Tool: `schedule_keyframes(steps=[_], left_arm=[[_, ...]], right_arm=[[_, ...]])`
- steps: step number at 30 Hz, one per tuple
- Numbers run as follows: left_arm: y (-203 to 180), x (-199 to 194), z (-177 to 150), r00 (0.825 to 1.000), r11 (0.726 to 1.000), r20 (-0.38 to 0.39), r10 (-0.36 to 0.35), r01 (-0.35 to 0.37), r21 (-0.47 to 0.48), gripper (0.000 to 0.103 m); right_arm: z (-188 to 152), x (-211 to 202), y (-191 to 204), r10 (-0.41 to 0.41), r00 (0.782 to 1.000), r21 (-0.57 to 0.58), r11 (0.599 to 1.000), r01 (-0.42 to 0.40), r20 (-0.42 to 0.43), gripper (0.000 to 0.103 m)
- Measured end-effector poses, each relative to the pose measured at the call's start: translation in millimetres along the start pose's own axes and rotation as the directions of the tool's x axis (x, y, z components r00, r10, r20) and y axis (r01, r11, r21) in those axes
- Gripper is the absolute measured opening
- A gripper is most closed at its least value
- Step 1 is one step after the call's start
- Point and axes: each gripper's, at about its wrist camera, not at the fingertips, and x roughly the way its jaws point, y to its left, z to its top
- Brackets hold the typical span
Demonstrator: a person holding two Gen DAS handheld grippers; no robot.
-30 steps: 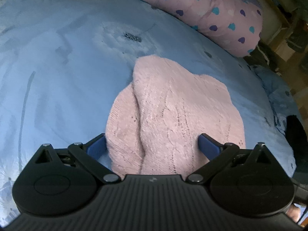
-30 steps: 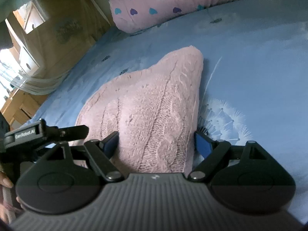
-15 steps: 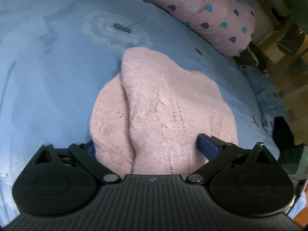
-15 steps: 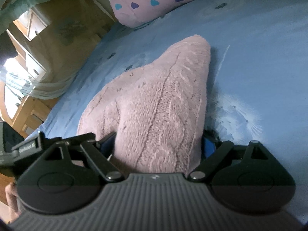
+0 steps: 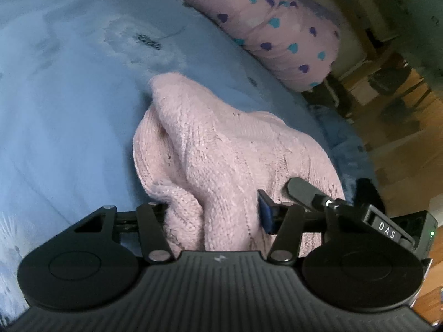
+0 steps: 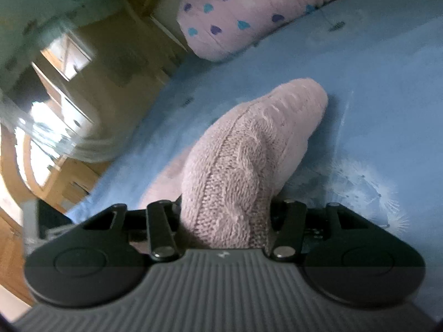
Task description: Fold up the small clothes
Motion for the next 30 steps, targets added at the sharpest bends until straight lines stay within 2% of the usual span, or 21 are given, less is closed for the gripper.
schedule_keyframes(steps=[6,11,15,20,23,27,30], left_arm=[[-37,-16,-21,0.998,0.997,-0.014,-0.06,0.06,0.043,0.059],[-73,-19,-45,0.991,0.99,-0.061,-0.122,0.125,0.061,0.059],[-102,-18,-72,0.984,0.985,-0.111,-0.139,0.149,0.083,0.059],[-130,-10,-114,0.979,0.981,-0.17,-0.115,0.139,0.136,0.059],[-137,4,-137,0.975,0.978,-0.214,-0.063,0.103,0.183,0.059],[-140,11,-156,0.977,0.963,-0.213,-0.008,0.065,0.262,0.061],[-140,12,-158,0.978,0.954,-0.208,0.015,0.048,0.295,0.062]], right_arm=[[5,-41,19,0.014,0.999,-0.03,0.999,-0.013,0.039,0.053],[4,-87,22,-0.011,0.997,-0.041,0.999,0.014,0.079,0.053],[-1,-127,18,-0.036,0.994,-0.033,0.999,0.04,0.101,0.053],[-23,-175,-4,-0.07,0.99,0.023,0.997,0.068,0.126,0.053],[-37,-193,-24,-0.1,0.988,0.088,0.992,0.09,0.121,0.053],[-54,-203,-54,-0.171,0.981,0.163,0.974,0.156,0.086,0.053],[-65,-198,-66,-0.238,0.97,0.156,0.961,0.227,0.051,0.057]])
